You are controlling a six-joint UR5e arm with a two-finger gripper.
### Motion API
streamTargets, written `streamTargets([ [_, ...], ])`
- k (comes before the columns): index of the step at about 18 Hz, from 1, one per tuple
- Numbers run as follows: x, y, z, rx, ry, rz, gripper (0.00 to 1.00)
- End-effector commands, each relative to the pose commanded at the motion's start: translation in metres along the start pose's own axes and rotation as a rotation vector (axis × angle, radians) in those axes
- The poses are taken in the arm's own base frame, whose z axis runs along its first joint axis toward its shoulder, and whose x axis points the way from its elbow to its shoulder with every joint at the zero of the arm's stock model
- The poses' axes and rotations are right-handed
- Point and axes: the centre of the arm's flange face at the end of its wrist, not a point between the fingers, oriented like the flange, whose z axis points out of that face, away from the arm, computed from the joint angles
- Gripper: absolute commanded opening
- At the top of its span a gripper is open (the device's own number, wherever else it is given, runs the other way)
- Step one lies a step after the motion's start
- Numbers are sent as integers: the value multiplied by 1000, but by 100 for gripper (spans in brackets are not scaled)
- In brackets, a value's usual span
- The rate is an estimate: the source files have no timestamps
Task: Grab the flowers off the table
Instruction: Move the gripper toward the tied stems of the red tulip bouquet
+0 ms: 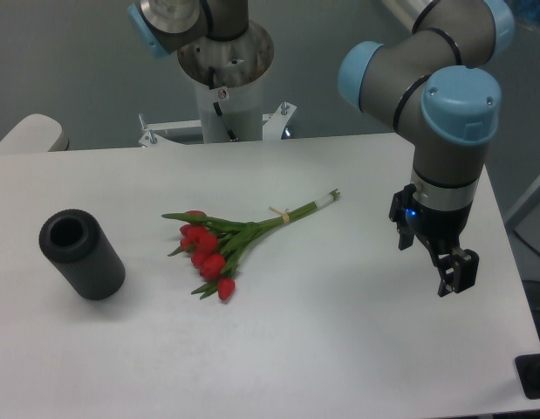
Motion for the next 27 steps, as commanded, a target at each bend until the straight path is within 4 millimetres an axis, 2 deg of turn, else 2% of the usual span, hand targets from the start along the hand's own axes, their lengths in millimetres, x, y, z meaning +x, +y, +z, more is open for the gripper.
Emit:
streamTargets([
  [4, 7, -2, 6, 1, 14, -2, 99],
  [8, 21, -11, 23, 5, 54, -3, 99],
  [15, 77, -23, 67, 20, 181, -86, 100],
  [17, 91, -37, 76, 21, 222, -120, 100],
  [19, 118, -46, 88, -14, 265, -151, 100],
  [21, 140, -66, 102, -30, 312, -143, 100],
  [23, 157, -88, 106, -37, 331, -170, 100],
  [27, 188, -113, 119, -34, 355, -189, 100],
])
